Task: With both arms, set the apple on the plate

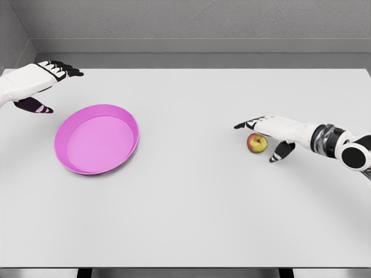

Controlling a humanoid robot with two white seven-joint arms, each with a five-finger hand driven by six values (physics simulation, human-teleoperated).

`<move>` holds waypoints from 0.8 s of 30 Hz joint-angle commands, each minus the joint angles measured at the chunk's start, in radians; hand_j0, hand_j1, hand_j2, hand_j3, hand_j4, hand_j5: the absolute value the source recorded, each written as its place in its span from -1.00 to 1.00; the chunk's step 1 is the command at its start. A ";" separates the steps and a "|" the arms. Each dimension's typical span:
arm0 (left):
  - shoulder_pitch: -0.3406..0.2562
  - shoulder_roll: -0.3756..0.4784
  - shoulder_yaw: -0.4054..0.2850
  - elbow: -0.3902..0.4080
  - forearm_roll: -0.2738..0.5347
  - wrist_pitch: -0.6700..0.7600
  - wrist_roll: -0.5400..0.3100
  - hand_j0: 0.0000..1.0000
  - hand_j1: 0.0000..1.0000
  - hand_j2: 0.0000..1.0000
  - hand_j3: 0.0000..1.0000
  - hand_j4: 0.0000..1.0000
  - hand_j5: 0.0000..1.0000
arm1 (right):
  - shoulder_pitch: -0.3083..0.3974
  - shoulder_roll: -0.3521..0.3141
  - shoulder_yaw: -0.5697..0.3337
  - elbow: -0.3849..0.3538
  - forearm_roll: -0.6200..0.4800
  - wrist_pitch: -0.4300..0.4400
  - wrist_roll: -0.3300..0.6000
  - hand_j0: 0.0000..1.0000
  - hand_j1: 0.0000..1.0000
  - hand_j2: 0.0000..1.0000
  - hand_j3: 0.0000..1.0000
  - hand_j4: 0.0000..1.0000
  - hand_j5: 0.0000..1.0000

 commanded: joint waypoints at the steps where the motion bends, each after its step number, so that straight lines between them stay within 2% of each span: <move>1: -0.002 0.002 0.003 -0.001 0.006 0.000 0.000 1.00 1.00 1.00 1.00 1.00 1.00 | 0.000 0.000 0.006 0.006 -0.002 0.002 0.000 1.00 1.00 1.00 1.00 1.00 1.00; 4: -0.002 0.002 0.003 -0.001 0.006 0.000 0.000 1.00 1.00 1.00 1.00 1.00 1.00 | 0.000 0.000 0.006 0.007 -0.002 0.001 0.000 1.00 1.00 1.00 1.00 1.00 1.00; 6: 0.000 0.002 0.003 -0.001 0.006 0.000 -0.001 1.00 1.00 1.00 1.00 1.00 1.00 | 0.000 0.000 0.007 0.007 -0.002 -0.001 0.000 0.74 0.74 0.74 0.74 0.74 0.74; 7: 0.000 0.002 0.003 -0.001 0.006 0.000 0.000 1.00 1.00 1.00 1.00 1.00 1.00 | 0.000 -0.001 0.012 0.007 -0.002 -0.001 0.000 0.55 0.55 0.55 0.55 0.55 0.55; 10: 0.003 0.002 0.004 -0.005 0.006 0.000 0.000 1.00 1.00 1.00 1.00 1.00 1.00 | 0.002 -0.001 0.013 0.006 -0.002 -0.004 0.003 0.30 0.30 0.30 0.30 0.30 0.30; 19: 0.003 0.002 0.004 -0.005 0.006 0.000 0.000 1.00 1.00 1.00 1.00 1.00 1.00 | 0.002 -0.004 0.021 0.007 -0.002 -0.004 0.003 0.00 0.00 0.00 0.00 0.00 0.00; 24: 0.003 0.003 0.006 -0.005 0.006 0.000 0.000 1.00 1.00 1.00 1.00 1.00 1.00 | 0.002 -0.004 0.019 0.003 -0.002 -0.004 0.003 0.00 0.00 0.00 0.00 0.00 0.00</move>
